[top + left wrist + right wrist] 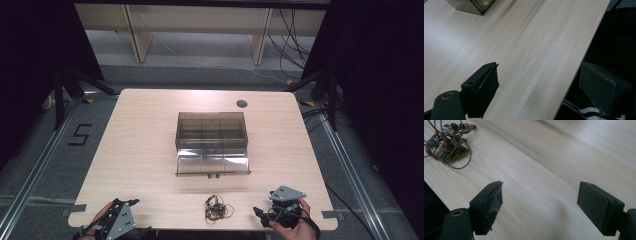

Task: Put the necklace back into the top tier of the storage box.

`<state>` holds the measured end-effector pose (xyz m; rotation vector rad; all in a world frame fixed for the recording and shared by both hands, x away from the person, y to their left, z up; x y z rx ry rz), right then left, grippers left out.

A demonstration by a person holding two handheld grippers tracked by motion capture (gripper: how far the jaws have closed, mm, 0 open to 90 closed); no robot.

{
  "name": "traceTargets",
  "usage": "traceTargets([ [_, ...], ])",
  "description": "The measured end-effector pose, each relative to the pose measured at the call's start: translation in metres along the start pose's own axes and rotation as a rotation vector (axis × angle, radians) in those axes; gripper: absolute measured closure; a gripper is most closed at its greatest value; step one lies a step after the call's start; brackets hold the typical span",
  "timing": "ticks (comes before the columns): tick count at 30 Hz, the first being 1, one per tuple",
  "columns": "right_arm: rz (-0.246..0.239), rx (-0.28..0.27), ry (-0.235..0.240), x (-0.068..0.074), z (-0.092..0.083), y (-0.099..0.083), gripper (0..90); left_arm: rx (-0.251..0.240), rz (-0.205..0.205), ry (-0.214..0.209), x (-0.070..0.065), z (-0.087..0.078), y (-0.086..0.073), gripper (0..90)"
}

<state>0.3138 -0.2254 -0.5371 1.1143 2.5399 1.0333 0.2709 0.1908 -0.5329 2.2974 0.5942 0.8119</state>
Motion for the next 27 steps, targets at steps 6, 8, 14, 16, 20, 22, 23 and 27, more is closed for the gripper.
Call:
traceTargets([
  [6,-0.011,-0.001,0.005,-0.003,-0.001,0.001,22.0,-0.001,-0.002,0.002,0.0,0.001,0.0,15.1],
  [8,-0.012,0.002,0.002,-0.003,-0.001,0.001,22.1,0.001,0.0,-0.002,0.0,0.0,0.0,15.1],
  [14,-0.017,0.006,0.008,0.0,-0.001,0.001,19.4,0.001,-0.003,0.001,-0.001,0.001,0.0,15.1],
  [16,-0.026,-0.001,0.014,0.001,0.0,0.002,18.1,0.001,-0.001,0.0,-0.001,0.001,0.0,15.1],
  [20,-0.039,0.009,0.027,0.004,0.0,0.003,16.9,0.001,0.0,0.002,0.0,0.0,0.0,15.1],
  [22,-0.043,0.009,0.03,0.006,0.0,0.004,16.8,0.001,-0.001,0.001,-0.001,0.0,0.0,15.1],
  [23,-0.048,0.007,0.034,0.007,0.001,0.005,16.8,0.0,-0.001,0.006,-0.001,0.0,0.0,15.1],
  [27,-0.072,0.021,0.047,0.013,0.001,0.007,16.8,-0.003,-0.004,0.008,-0.001,0.001,0.0,15.1],
])
Point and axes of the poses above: each handheld gripper's, and its own axes: z roughly forward along the jaws, y roughly out of its top, x roughly to its left, the point moved 6 cm from there along z, roughly forward along the jaws, and after that the axes turned 9 degrees about y, right-handed, at the moved point
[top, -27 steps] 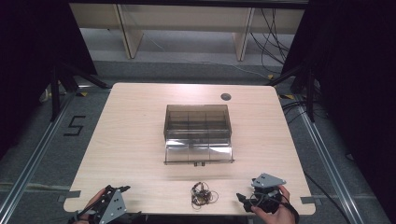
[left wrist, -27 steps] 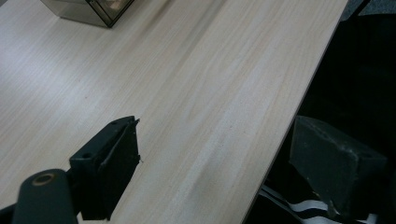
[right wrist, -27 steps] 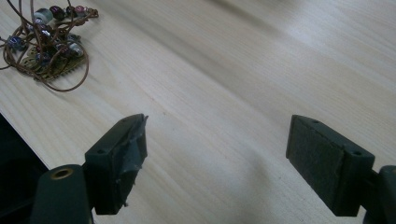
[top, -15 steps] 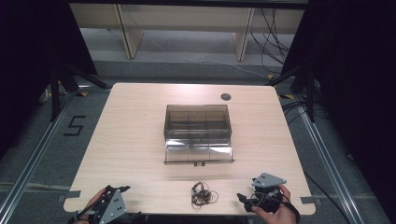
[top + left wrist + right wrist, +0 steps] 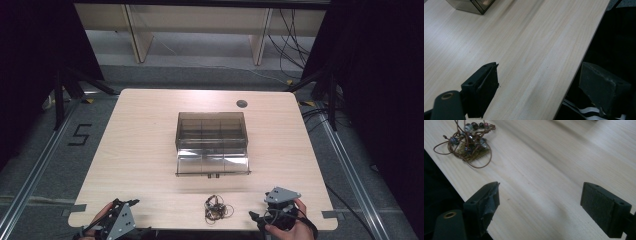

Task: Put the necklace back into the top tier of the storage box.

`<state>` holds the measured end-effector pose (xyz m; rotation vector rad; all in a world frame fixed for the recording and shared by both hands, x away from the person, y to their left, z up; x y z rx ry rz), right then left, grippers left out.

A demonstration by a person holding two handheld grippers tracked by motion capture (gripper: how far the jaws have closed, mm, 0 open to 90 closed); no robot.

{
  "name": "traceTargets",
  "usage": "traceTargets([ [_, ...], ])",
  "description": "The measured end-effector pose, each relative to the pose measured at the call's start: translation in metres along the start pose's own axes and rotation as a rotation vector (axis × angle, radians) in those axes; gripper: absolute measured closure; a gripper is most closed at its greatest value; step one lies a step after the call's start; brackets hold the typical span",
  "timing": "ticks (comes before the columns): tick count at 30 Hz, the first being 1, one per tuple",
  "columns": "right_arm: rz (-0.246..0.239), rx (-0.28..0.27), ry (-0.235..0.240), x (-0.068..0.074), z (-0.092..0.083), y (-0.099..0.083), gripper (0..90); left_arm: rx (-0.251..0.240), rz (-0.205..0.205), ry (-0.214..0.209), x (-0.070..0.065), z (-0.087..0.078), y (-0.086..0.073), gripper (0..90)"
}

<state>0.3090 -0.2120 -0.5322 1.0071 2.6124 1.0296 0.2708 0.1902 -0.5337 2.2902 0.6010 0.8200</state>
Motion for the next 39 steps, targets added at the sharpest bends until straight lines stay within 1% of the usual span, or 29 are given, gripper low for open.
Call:
traceTargets([
  [3,-0.016,0.001,0.01,0.004,0.001,0.003,16.8,0.002,0.002,-0.002,0.0,0.0,0.0,15.1],
  [5,-0.016,0.004,0.015,0.005,0.002,0.003,16.9,0.004,0.003,-0.009,0.0,0.0,0.0,15.1],
  [6,-0.03,0.007,0.019,0.005,0.002,0.005,16.9,0.006,0.006,-0.011,-0.001,0.0,-0.001,15.1],
  [8,-0.033,0.011,0.024,0.008,0.003,0.007,16.9,0.005,0.007,-0.007,-0.001,0.0,-0.001,15.1],
  [11,-0.07,0.018,0.04,0.013,0.004,0.01,17.7,0.006,0.005,-0.008,0.0,0.0,-0.001,15.1],
  [12,-0.072,0.025,0.051,0.015,0.004,0.01,18.0,0.005,0.002,-0.005,0.0,0.0,-0.001,15.1],
  [14,-0.097,0.029,0.056,0.018,0.005,0.012,18.2,0.005,0.005,-0.007,0.001,0.0,0.0,15.1],
  [16,-0.097,0.021,0.059,0.021,0.007,0.013,18.4,0.006,0.004,-0.007,0.0,0.0,-0.001,15.1],
  [17,-0.108,0.02,0.066,0.022,0.008,0.015,18.4,0.003,0.003,-0.005,0.0,0.0,0.0,15.1],
  [18,-0.115,0.027,0.083,0.027,0.011,0.019,18.6,0.004,0.009,-0.008,0.0,0.0,0.0,15.1],
  [19,-0.114,0.039,0.092,0.029,0.011,0.02,18.6,0.006,0.012,-0.011,-0.001,0.0,0.0,15.1],
  [20,-0.116,0.04,0.096,0.032,0.013,0.021,18.6,0.007,0.014,-0.01,-0.001,0.0,0.0,15.1],
  [21,-0.151,0.041,0.103,0.033,0.016,0.023,18.7,0.0,0.003,-0.014,-0.001,0.0,0.0,15.1],
  [22,-0.153,0.045,0.107,0.036,0.018,0.024,18.7,0.002,0.006,-0.02,-0.001,-0.001,0.0,15.1],
  [23,-0.16,0.06,0.115,0.038,0.019,0.025,18.8,-0.002,0.002,0.0,0.0,0.0,0.001,15.1],
  [25,-0.179,0.058,0.119,0.041,0.023,0.027,18.8,0.001,0.006,-0.005,0.0,-0.001,0.0,15.1],
  [27,-0.184,0.072,0.128,0.042,0.024,0.029,18.7,0.003,0.01,0.0,0.0,-0.001,0.0,15.1],
  [29,-0.182,0.069,0.127,0.043,0.026,0.029,18.7,0.0,0.004,-0.004,0.0,0.0,0.0,15.1],
  [30,-0.193,0.079,0.136,0.045,0.027,0.032,18.5,0.005,0.011,-0.012,-0.001,0.0,0.0,15.1],
  [32,-0.191,0.092,0.143,0.048,0.028,0.033,18.5,0.008,0.014,-0.01,-0.001,0.0,0.0,15.1],
  [34,-0.21,0.105,0.147,0.049,0.03,0.035,20.1,0.008,0.012,-0.015,-0.001,0.0,0.0,15.1],
  [35,-0.209,0.108,0.148,0.051,0.032,0.036,20.6,0.008,0.013,-0.015,-0.001,0.0,0.0,15.1],
  [36,-0.219,0.12,0.15,0.051,0.033,0.036,20.6,0.008,0.013,-0.011,-0.001,0.0,0.0,15.1],
  [38,-0.228,0.126,0.155,0.053,0.038,0.039,20.7,0.005,0.011,-0.003,0.0,0.0,0.0,15.1],
  [39,-0.226,0.134,0.148,0.053,0.04,0.04,20.8,0.004,0.01,-0.007,-0.001,0.0,0.0,15.1],
])
Point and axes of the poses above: each handheld gripper's, and its own axes: z roughly forward along the jaws, y roughly out of its top, x roughly to its left, the point moved 6 cm from there along z, roughly forward along the jaws, and after that the axes turned 9 degrees about y, right-handed, at the moved point
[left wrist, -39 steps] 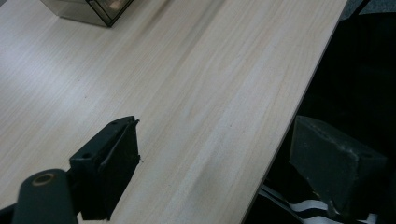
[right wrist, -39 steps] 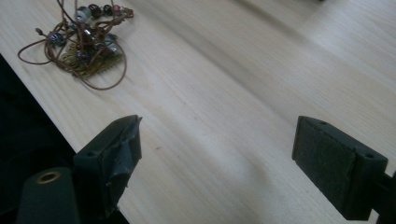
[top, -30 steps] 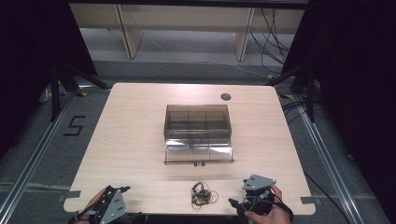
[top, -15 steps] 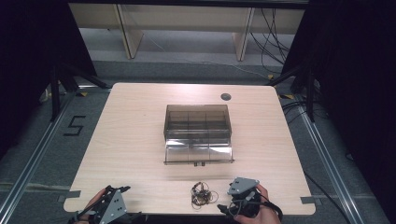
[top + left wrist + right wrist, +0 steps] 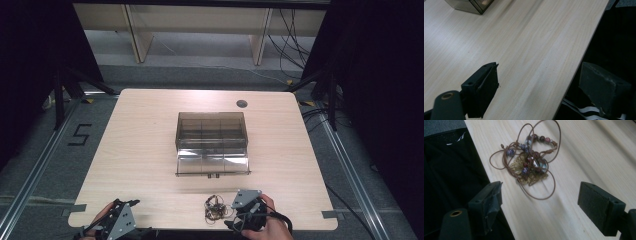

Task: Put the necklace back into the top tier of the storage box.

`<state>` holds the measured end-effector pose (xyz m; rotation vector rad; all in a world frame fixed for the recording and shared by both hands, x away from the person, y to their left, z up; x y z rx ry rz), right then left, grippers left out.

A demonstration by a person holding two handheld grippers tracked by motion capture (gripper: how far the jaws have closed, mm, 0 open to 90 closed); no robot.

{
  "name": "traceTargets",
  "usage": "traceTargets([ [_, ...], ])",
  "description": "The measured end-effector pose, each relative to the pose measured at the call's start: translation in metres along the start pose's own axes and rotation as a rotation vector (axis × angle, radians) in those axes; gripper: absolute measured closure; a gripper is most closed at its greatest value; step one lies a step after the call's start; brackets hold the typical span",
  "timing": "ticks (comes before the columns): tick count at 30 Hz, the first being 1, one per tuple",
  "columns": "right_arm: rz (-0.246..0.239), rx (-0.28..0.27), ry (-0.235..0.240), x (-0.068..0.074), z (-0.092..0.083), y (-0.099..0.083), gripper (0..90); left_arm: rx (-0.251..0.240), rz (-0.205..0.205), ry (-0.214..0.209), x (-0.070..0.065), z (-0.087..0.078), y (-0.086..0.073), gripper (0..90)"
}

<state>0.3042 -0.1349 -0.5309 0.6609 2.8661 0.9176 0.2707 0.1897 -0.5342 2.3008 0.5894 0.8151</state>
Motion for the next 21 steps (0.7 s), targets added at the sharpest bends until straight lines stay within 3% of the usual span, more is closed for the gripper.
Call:
traceTargets([
  [1,-0.017,0.0,0.019,0.001,0.002,0.002,21.0,0.0,-0.001,0.001,0.0,0.0,0.0,15.1],
  [3,-0.015,0.016,0.016,0.001,0.003,0.005,21.3,0.0,-0.001,-0.001,0.0,0.0,0.0,15.1],
  [4,-0.04,0.013,0.014,0.0,0.005,0.007,21.4,-0.002,-0.003,0.0,0.0,0.0,0.0,15.1],
  [21,-0.094,0.08,0.054,0.002,0.022,0.023,21.5,0.0,-0.008,-0.002,0.0,0.0,0.0,15.1],
])
Point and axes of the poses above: each handheld gripper's, and its own axes: z roughly forward along the jaws, y roughly out of its top, x roughly to its left, the point moved 6 cm from there along z, roughly forward along the jaws, and after that the axes turned 9 degrees about y, right-handed, at the moved point
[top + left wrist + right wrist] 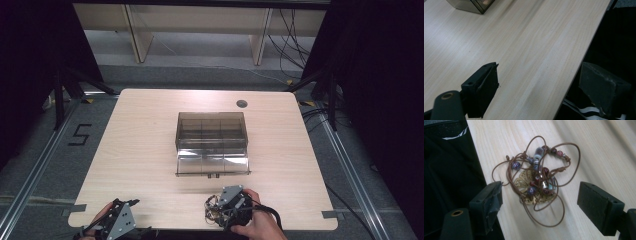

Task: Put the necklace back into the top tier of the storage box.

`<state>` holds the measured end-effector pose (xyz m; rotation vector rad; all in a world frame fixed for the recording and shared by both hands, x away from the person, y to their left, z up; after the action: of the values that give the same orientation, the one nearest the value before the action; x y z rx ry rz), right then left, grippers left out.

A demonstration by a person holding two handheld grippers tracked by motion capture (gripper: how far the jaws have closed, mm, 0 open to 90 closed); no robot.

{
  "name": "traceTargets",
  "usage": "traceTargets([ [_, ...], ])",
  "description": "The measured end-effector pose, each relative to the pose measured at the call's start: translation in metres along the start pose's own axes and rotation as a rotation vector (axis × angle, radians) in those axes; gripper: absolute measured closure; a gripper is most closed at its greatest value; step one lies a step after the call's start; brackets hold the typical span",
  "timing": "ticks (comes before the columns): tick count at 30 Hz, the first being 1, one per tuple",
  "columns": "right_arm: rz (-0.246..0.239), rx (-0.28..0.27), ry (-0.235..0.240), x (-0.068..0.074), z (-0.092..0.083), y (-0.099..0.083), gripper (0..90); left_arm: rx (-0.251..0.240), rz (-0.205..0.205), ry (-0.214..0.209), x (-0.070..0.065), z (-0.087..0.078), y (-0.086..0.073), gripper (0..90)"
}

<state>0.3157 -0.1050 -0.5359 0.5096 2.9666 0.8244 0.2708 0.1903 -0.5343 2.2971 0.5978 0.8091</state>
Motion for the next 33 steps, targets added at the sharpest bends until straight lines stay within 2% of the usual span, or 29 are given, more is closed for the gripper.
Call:
traceTargets([
  [2,0.014,0.021,0.005,0.001,0.003,0.001,21.5,0.001,0.0,0.0,0.0,0.0,0.0,15.1],
  [4,-0.009,0.032,0.01,0.001,0.006,0.003,21.6,0.001,0.0,0.0,0.0,0.0,0.0,15.1],
  [5,0.012,0.043,0.011,0.002,0.006,0.003,21.7,0.001,0.0,0.0,0.0,0.0,0.0,15.1],
  [9,-0.016,0.054,0.023,0.0,0.011,0.006,22.5,0.0,0.001,0.001,0.0,0.0,0.0,15.1],
  [11,-0.019,0.054,0.024,-0.001,0.011,0.006,22.8,0.0,0.0,0.001,0.0,0.0,0.0,15.1],
  [13,-0.002,0.07,0.038,-0.001,0.014,0.006,24.5,0.0,-0.001,0.0,0.0,0.0,0.0,15.1],
  [17,-0.014,0.077,0.05,-0.003,0.018,0.007,26.3,-0.001,-0.001,0.002,0.0,0.0,0.0,15.1],
  [21,0.011,0.073,0.082,0.0,0.018,0.008,36.8,-0.001,0.0,0.002,0.0,0.0,0.0,15.1],
  [24,0.007,0.07,0.083,-0.001,0.016,0.009,46.3,0.001,0.003,-0.002,0.0,0.0,0.0,15.1],
  [27,0.014,0.073,0.086,-0.001,0.016,0.009,47.6,-0.001,0.001,-0.002,-0.001,0.0,0.0,15.1],
  [28,0.006,0.084,0.087,-0.001,0.015,0.009,52.0,-0.002,0.001,-0.001,0.0,0.0,0.0,15.1],
  [32,-0.019,0.093,0.096,0.0,0.014,0.011,55.6,-0.002,-0.001,-0.001,0.0,0.0,0.0,15.1],
  [33,-0.011,0.092,0.098,0.001,0.013,0.011,68.8,-0.002,0.0,-0.002,0.0,0.0,0.0,15.1],
])
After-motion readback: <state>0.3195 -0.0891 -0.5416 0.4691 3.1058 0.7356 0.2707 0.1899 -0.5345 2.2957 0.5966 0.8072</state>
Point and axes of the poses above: each handheld gripper's, and its own axes: z roughly forward along the jaws, y roughly out of its top, x roughly to its left, the point moved 6 cm from there along z, roughly forward along the jaws, and after that the axes turned 9 degrees about y, right-handed, at the moved point
